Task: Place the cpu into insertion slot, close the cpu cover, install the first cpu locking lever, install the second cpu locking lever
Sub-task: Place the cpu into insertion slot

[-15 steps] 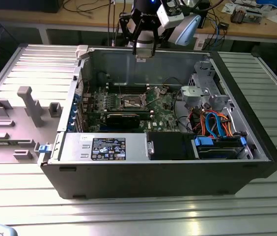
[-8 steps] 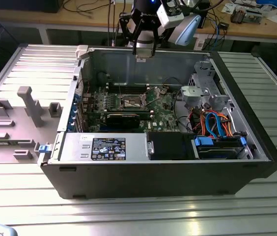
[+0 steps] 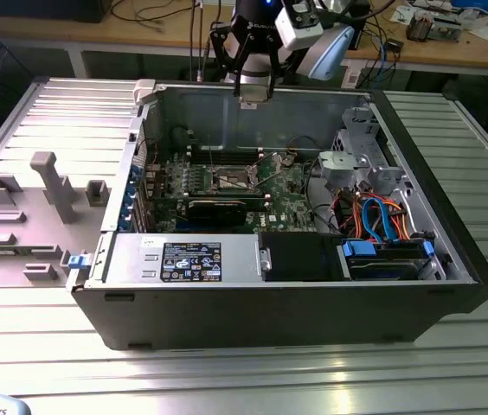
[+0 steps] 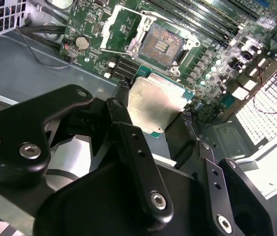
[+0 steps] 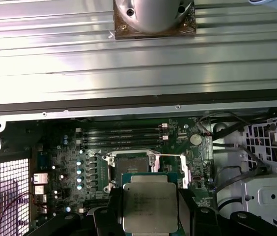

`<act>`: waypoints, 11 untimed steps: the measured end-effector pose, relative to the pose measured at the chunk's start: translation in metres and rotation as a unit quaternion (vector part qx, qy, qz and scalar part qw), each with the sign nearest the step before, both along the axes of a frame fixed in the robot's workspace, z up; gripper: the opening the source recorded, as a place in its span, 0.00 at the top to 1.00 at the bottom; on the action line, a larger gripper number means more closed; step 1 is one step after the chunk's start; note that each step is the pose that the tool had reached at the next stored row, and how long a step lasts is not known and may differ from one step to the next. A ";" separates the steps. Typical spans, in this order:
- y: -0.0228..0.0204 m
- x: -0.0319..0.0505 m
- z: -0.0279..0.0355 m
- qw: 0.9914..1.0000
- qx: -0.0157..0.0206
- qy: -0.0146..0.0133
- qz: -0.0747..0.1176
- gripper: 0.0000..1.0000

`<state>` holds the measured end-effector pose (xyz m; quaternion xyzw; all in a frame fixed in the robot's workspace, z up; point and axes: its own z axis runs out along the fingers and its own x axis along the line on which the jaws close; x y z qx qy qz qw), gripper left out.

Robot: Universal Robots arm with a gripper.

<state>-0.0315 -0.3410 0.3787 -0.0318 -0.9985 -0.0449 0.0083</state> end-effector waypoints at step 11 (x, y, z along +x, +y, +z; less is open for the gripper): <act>0.0000 0.0000 -0.0009 1.000 0.000 0.000 -0.027 0.46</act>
